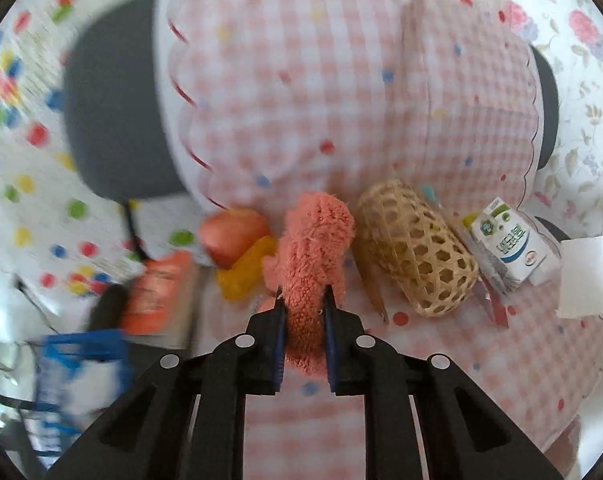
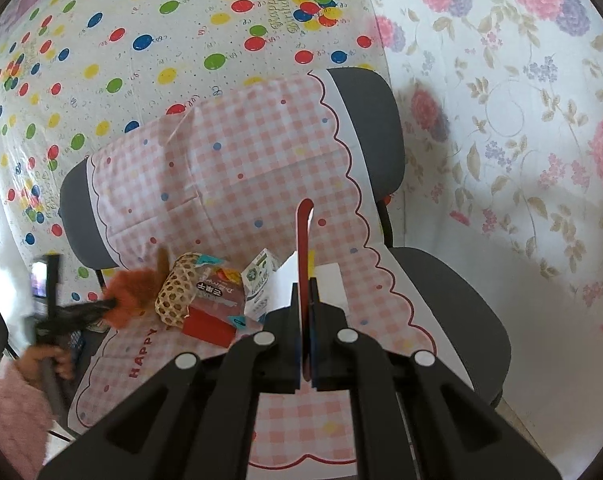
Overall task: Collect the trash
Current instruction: 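Grasp the white paper sheet with the right tool while the left tool grasps the orange fuzzy cloth, then carry both items over the pink bin and open both tools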
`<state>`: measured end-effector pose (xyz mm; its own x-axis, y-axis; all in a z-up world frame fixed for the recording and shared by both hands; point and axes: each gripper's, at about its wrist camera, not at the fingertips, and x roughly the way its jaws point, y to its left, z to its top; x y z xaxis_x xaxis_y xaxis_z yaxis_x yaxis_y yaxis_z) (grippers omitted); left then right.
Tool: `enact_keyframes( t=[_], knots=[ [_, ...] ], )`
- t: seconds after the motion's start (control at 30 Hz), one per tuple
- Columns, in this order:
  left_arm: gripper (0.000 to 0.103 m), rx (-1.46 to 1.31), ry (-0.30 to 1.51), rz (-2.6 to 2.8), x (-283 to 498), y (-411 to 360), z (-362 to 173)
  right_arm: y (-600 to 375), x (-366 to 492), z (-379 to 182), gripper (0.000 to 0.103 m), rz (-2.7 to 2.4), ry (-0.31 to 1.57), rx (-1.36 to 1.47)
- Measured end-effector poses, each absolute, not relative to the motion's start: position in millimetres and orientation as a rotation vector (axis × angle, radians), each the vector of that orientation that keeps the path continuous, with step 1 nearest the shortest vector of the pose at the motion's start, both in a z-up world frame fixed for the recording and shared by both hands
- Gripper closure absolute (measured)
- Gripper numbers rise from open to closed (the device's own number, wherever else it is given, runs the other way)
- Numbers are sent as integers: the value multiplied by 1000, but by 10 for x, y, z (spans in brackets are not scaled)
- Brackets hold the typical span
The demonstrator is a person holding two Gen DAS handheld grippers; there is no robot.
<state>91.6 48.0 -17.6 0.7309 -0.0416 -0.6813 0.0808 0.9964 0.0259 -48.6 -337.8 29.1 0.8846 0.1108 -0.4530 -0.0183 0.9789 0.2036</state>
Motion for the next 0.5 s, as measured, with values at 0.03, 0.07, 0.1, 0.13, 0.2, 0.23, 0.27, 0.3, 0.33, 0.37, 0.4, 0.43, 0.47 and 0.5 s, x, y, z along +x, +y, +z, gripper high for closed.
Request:
enact_keyframes(
  t=[0.03, 0.07, 0.1, 0.13, 0.2, 0.23, 0.27, 0.3, 0.33, 0.37, 0.4, 0.43, 0.47, 0.5],
  knots=[
    [86, 57, 722, -70, 769, 528, -30, -3373, -500, 285, 100, 66, 481, 196],
    [86, 63, 706, -73, 674, 548, 58, -3367, -504, 286, 100, 66, 483, 200],
    [86, 70, 688, -80, 572, 551, 155, -3365, -515, 284, 100, 70, 483, 206],
    [86, 80, 673, -87, 483, 535, 239, -3361, -541, 281, 100, 76, 480, 214],
    [86, 99, 637, -110, 258, 473, 395, -3354, -589, 280, 100, 82, 473, 217],
    [86, 102, 620, -124, 127, 423, 470, -3349, -634, 278, 100, 86, 469, 218],
    [86, 102, 610, -135, 74, 377, 508, -3349, -674, 275, 100, 86, 466, 217],
    [86, 98, 601, -150, -23, 320, 545, -3351, -711, 270, 100, 87, 464, 215],
    [86, 91, 597, -159, -72, 280, 567, -3360, -757, 262, 100, 87, 463, 217],
    [86, 84, 590, -180, -154, 217, 593, -3369, -791, 256, 100, 87, 462, 220],
    [86, 77, 583, -202, -224, 141, 619, -3385, -837, 250, 100, 87, 460, 223],
    [86, 67, 575, -234, -310, 46, 635, -3400, -888, 245, 100, 84, 457, 226],
    [86, 62, 566, -264, -379, -41, 647, -3432, -959, 241, 100, 80, 453, 231],
    [86, 61, 557, -291, -445, -118, 653, -3458, -1011, 243, 100, 77, 451, 235]
  ],
)
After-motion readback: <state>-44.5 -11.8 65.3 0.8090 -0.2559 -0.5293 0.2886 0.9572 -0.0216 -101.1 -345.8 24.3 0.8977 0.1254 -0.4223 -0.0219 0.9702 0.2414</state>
